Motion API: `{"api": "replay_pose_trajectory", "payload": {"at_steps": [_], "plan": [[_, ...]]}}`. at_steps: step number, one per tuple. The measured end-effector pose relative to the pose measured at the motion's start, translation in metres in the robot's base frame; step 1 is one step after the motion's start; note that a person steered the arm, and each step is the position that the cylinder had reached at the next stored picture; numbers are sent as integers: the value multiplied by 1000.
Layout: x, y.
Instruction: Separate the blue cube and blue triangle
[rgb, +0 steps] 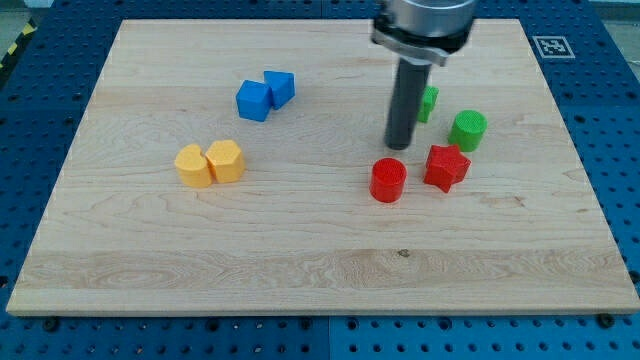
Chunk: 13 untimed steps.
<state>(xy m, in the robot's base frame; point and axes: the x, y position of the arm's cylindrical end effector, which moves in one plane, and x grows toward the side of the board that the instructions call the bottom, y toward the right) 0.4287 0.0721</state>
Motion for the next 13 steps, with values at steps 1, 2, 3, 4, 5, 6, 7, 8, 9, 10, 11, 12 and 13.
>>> {"api": "replay_pose_trajectory", "payload": {"at_steps": [1,2,3,4,5,6,7,8,9,10,11,12,13], "plan": [[-5,-44],[-22,-88],[-33,-124],[-33,-125],[-22,-129],[-18,-163],[-37,-210],[-46,-222],[-62,-222],[-94,-200],[-94,-192],[-94,-168],[-94,-140]]}}
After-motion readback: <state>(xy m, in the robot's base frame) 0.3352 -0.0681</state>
